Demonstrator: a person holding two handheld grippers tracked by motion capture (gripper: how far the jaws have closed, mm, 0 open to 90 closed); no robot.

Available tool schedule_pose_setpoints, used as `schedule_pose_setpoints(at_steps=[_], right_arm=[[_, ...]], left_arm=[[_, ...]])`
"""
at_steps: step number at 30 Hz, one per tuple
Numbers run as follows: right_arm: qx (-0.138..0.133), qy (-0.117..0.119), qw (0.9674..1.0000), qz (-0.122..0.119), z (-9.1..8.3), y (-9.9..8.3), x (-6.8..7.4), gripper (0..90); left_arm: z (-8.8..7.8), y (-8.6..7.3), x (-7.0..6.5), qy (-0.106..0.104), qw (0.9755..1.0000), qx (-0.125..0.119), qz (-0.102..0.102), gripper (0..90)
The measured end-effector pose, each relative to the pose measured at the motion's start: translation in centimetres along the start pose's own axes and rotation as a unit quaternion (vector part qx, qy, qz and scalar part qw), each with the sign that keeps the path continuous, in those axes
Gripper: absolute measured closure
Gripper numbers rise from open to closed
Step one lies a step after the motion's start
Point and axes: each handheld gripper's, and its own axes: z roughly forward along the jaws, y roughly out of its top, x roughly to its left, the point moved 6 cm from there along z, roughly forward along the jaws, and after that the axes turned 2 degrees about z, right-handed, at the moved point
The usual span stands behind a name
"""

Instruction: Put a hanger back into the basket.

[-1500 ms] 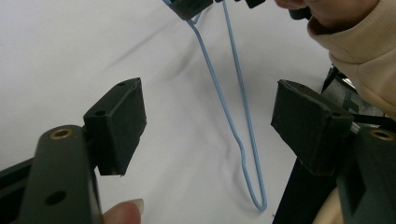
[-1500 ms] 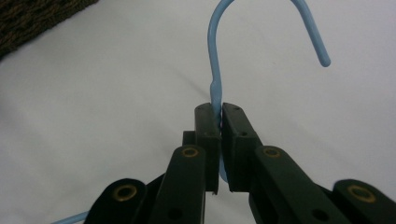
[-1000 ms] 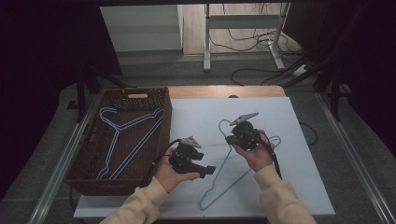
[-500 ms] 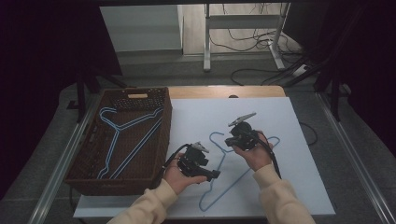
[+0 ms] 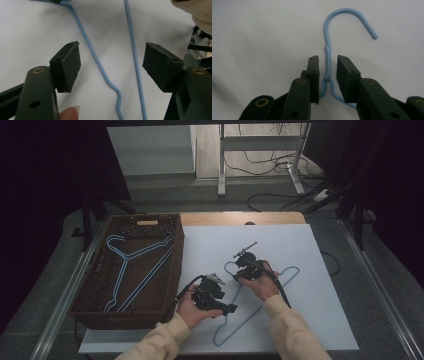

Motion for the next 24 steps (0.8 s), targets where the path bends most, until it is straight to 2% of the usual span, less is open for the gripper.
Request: schedule_pose_setpoints(at_steps=[3, 7, 12, 17, 24], right_arm=[[0.012, -0.006, 0.9999, -0.009, 0.4, 0.0, 0.2, 75.0], [0.026, -0.012, 0.9995, -0.016, 0.8, -0.1, 0.2, 83.3], [0.027, -0.02, 0.9993, -0.014, 0.9, 0.0, 0.2, 86.1], [0.017, -0.036, 0.999, -0.022, 0.5, 0.0, 0.3, 86.2], [-0.025, -0.038, 0.9989, -0.014, -2.0, 0.1, 0.1, 86.1]], left_arm=[[0.0, 0.0, 0.0, 0.0, 1.0, 0.0, -0.001, 30.2], [0.0, 0.0, 0.0, 0.0, 1.0, 0.001, -0.001, 30.2], [0.2, -0.1, 0.0, 0.0, 1.0, 0.003, -0.002, 30.0], [0.8, 0.0, 0.2, 0.002, 1.0, 0.005, -0.007, 29.9], [2.2, 0.3, 0.4, 0.005, 0.9999, 0.011, -0.008, 31.5]])
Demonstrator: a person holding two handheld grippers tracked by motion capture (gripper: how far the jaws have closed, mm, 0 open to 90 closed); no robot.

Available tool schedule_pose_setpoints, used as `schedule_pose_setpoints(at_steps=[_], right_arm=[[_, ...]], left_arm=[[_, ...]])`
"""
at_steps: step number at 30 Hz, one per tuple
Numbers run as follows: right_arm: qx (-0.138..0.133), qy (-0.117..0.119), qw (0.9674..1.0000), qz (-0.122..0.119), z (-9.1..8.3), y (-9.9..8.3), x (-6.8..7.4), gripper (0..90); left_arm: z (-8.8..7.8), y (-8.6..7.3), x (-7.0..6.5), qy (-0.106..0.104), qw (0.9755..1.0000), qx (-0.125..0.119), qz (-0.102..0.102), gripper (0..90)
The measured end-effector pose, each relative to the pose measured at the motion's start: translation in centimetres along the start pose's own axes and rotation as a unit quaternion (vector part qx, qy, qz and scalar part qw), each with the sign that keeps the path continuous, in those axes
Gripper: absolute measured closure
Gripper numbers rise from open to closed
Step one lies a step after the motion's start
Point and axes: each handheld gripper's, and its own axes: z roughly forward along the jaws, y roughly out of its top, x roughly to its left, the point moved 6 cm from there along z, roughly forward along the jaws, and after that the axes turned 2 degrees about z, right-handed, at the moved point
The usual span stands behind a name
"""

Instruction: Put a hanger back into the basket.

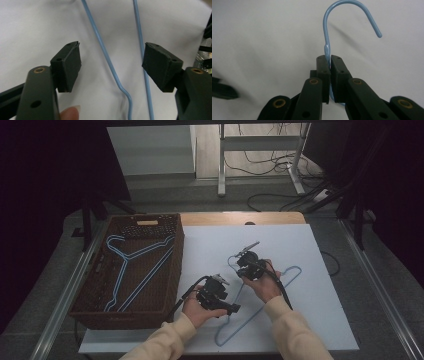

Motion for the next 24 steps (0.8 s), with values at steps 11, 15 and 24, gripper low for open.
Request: schedule_pose_setpoints(at_steps=[11, 15, 24], right_arm=[[-0.035, 0.003, 0.9994, 0.007, -2.5, 0.1, 0.2, 86.0], [-0.043, 0.006, 0.999, 0.007, -3.1, 0.2, 0.3, 85.9], [-0.113, 0.054, 0.9914, 0.038, -5.7, 0.6, 0.0, 68.2]], left_arm=[[1.9, 1.1, 0.6, -0.027, 0.9993, -0.013, -0.02, 65.2], [1.8, 1.2, 0.7, -0.033, 0.9991, -0.008, -0.026, 79.7], [-0.2, 1.7, 1.1, -0.05, 0.9965, -0.027, -0.06, 86.4]])
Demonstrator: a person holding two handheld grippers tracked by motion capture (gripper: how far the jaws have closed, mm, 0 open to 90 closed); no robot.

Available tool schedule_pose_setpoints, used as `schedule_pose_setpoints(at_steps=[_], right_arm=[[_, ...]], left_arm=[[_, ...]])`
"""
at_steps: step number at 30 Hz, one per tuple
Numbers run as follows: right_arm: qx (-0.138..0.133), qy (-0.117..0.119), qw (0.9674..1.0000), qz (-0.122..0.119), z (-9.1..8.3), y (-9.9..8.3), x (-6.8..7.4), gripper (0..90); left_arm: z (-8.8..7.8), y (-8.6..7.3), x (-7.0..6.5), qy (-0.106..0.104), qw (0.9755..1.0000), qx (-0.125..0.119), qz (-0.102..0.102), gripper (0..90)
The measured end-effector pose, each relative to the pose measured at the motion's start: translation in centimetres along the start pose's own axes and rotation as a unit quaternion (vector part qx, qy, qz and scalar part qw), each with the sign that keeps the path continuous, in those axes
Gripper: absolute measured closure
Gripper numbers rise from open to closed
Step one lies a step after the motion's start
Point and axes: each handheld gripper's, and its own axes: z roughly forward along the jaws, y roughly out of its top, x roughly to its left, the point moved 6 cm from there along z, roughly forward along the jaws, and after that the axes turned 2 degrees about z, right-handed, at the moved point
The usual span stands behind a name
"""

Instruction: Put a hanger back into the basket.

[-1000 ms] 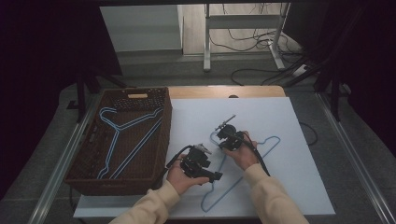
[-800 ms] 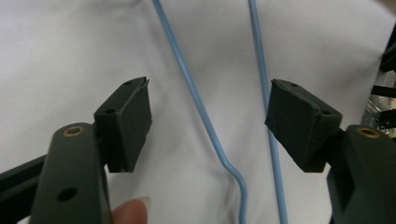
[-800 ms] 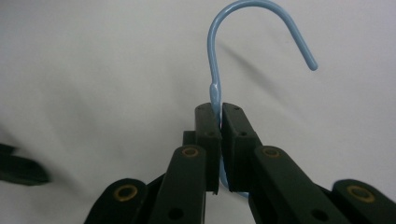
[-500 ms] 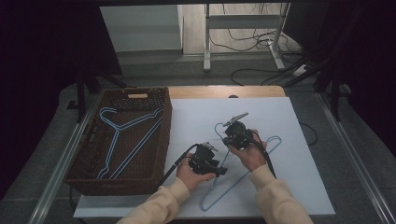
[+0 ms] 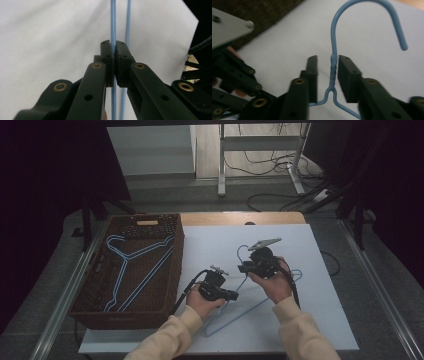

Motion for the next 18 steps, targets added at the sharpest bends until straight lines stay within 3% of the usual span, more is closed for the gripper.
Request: schedule_pose_setpoints(at_steps=[4, 8, 12, 18], right_arm=[[-0.057, 0.024, 0.998, 0.013, -2.5, 0.4, -0.2, 51.9], [-0.098, 0.029, 0.9947, 0.016, -5.0, -0.4, -0.7, 42.5], [-0.122, 0.032, 0.9918, 0.022, -6.8, -2.1, -1.5, 37.7], [-0.136, 0.028, 0.99, 0.022, -7.9, -4.0, -2.5, 31.8]], left_arm=[[-1.1, 0.4, -0.6, -0.019, 0.9996, -0.015, -0.01, 86.5], [-2.8, 0.9, -1.4, -0.036, 0.9987, -0.036, -0.006, 86.5], [-4.6, 1.5, -2.0, -0.041, 0.9977, -0.054, 0.002, 86.5], [-6.6, 2.5, -2.9, -0.047, 0.9963, -0.07, 0.018, 86.4]])
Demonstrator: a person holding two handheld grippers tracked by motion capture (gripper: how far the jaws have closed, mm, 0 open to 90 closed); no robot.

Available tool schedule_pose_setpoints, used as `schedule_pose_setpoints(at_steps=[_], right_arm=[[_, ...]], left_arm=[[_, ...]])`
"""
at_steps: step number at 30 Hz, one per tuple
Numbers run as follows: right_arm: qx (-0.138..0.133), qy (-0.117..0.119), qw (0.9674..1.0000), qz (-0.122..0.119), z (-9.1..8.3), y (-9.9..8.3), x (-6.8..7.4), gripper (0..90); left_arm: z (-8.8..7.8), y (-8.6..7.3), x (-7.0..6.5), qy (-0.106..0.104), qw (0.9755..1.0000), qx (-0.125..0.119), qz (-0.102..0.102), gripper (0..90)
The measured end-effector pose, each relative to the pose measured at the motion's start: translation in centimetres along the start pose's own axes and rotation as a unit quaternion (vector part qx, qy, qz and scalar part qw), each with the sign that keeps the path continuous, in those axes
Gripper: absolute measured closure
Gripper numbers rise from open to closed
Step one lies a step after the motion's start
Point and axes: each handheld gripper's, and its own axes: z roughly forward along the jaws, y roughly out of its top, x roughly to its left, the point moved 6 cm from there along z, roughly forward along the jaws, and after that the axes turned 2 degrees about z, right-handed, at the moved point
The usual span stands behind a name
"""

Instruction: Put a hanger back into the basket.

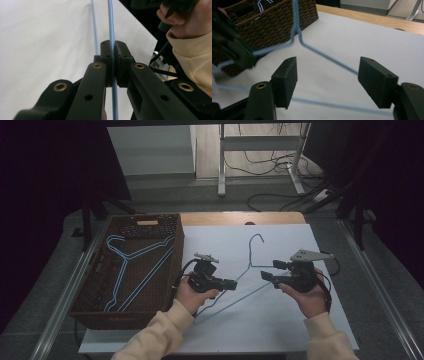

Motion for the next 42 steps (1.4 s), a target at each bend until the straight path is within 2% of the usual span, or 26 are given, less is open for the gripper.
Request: schedule_pose_setpoints(at_steps=[7, 9, 11, 16, 21, 26, 29, 34, 42], right_arm=[[-0.018, 0.003, 0.9997, -0.017, -1.4, -0.6, -0.4, 26.5], [-0.024, 0.001, 0.9996, -0.017, -1.7, -0.7, -0.6, 25.5], [-0.029, -0.002, 0.9995, -0.015, -2.0, -0.9, -0.8, 24.5], [-0.033, -0.007, 0.9993, -0.014, -2.8, -1.2, -1.1, 23.6], [-0.02, -0.013, 0.9997, -0.005, -2.8, -2.2, -1.7, 23.4], [0.001, -0.016, 0.9999, 0.004, -2.2, -3.0, -2.3, 21.9], [0.02, -0.024, 0.9995, 0.001, -1.6, -3.5, -2.5, 20.0], [0.043, -0.028, 0.9987, 0.004, -0.7, -4.4, -2.8, 18.1], [0.052, -0.029, 0.9982, 0.002, -0.3, -4.7, -2.9, 16.4]], left_arm=[[-2.7, 1.4, -0.8, 0.003, 0.9995, -0.028, 0.016, 86.4], [-3.6, 1.6, -1.0, 0.014, 0.999, -0.032, 0.027, 86.4], [-4.9, 1.9, -1.2, 0.022, 0.9982, -0.042, 0.036, 86.4], [-8.1, 2.1, -1.0, 0.033, 0.9964, -0.069, 0.037, 86.4], [-11.8, 1.5, -0.4, 0.045, 0.9936, -0.096, 0.038, 86.4], [-14.7, 0.6, 0.5, 0.051, 0.991, -0.119, 0.035, 86.4], [-16.3, 0.0, 1.2, 0.052, 0.9893, -0.132, 0.034, 86.4], [-18.6, -1.0, 2.5, 0.059, 0.9867, -0.149, 0.024, 86.4], [-21.5, -2.6, 5.0, 0.083, 0.9825, -0.167, 0.009, 86.4]])
